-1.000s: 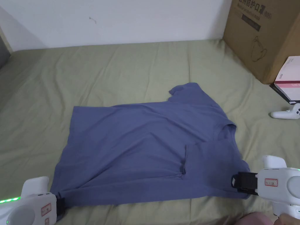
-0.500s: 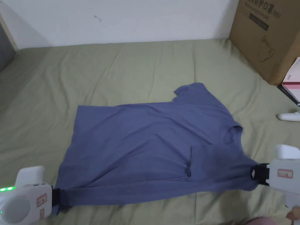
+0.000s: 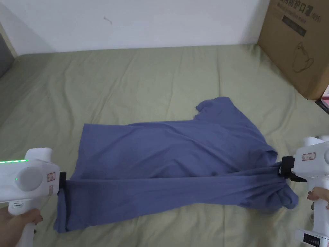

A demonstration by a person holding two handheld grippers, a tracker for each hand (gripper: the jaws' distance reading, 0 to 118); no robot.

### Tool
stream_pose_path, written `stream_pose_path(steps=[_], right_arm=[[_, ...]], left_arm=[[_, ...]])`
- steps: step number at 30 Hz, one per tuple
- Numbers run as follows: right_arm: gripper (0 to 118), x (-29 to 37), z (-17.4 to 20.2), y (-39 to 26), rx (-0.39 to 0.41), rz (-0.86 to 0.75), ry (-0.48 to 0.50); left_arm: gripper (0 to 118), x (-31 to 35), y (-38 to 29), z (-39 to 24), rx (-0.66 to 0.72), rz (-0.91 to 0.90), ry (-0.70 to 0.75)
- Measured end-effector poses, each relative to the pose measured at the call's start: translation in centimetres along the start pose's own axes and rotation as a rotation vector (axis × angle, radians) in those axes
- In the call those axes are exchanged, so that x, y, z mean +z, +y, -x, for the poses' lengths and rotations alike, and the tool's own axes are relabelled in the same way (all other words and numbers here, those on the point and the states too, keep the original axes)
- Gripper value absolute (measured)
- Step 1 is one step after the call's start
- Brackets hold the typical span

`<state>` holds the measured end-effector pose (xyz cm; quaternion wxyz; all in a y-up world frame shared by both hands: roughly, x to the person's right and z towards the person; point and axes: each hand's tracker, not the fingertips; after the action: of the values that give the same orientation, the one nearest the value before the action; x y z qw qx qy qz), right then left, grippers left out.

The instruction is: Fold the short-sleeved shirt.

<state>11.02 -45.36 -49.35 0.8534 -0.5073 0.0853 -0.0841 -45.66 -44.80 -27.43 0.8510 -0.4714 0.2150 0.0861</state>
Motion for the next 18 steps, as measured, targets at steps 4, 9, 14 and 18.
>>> stream_pose_path(steps=[4,9,14,18], right_arm=[[5,-2.2,0.4,0.8,-0.006,0.026,-0.02],[23,-1.7,1.1,-0.1,0.07,0.001,-0.045],[76,2.2,1.8,-1.5,0.169,-0.054,-0.047],[23,5.9,2.5,-4.0,0.227,-0.119,-0.022]], left_arm=[[1,-2.5,1.2,0.1,-0.011,0.037,0.04],[38,-1.9,1.1,0.8,0.015,-0.01,0.07],[106,1.9,-0.2,1.8,0.103,-0.047,-0.032],[38,5.1,-2.7,1.1,0.061,-0.041,-0.096]])
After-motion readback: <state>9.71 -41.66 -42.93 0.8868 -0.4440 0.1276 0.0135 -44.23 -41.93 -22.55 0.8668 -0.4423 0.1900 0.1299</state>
